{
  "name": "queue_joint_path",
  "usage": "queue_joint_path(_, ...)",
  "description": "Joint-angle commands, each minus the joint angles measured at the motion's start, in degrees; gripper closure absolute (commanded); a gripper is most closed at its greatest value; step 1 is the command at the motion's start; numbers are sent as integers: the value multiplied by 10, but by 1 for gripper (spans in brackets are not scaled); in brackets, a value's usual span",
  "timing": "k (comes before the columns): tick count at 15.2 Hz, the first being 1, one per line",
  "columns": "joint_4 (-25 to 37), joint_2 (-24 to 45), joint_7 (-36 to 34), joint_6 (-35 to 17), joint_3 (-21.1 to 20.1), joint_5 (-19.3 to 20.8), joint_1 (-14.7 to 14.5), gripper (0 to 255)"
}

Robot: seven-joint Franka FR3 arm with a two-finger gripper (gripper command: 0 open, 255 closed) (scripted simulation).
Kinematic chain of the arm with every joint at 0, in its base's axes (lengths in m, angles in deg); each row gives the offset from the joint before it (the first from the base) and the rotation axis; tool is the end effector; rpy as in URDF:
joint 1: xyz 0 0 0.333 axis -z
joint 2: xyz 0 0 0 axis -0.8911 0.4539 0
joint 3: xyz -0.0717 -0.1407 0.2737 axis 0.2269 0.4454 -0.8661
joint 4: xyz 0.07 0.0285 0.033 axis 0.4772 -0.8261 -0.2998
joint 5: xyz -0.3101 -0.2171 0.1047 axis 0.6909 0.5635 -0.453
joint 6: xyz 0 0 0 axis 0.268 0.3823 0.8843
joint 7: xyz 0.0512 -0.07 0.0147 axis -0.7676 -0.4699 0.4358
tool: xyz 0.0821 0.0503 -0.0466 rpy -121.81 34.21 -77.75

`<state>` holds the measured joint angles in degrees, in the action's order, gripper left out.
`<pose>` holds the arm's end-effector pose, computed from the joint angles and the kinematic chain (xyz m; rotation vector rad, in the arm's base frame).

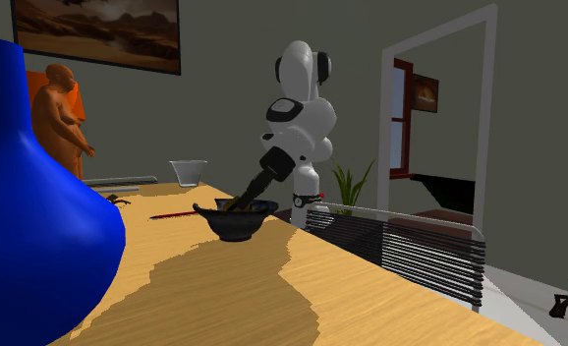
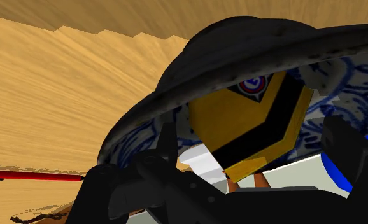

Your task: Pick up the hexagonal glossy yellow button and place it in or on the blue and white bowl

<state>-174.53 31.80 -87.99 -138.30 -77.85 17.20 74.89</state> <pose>0.4277 0.2516 0.3084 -2.7055 1.0174 -1.2251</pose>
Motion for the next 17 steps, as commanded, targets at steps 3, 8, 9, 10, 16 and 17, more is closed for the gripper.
queue_joint_path(3, 0, 5, -3, -1, 0, 2, 0, 255)
queue_joint_path(8, -2, 3, -2, -2, 0, 1, 0, 255)
queue_joint_path(9, -1, 3, -3, -2, 0, 2, 0, 255)
queue_joint_path(10, -1, 4, -2, -1, 0, 2, 0, 255)
queue_joint_path(16, -4, -31, 45, -15, 1, -51, 2, 255)
queue_joint_path(17, -5, -39, 57, -17, 1, -64, 2, 255)
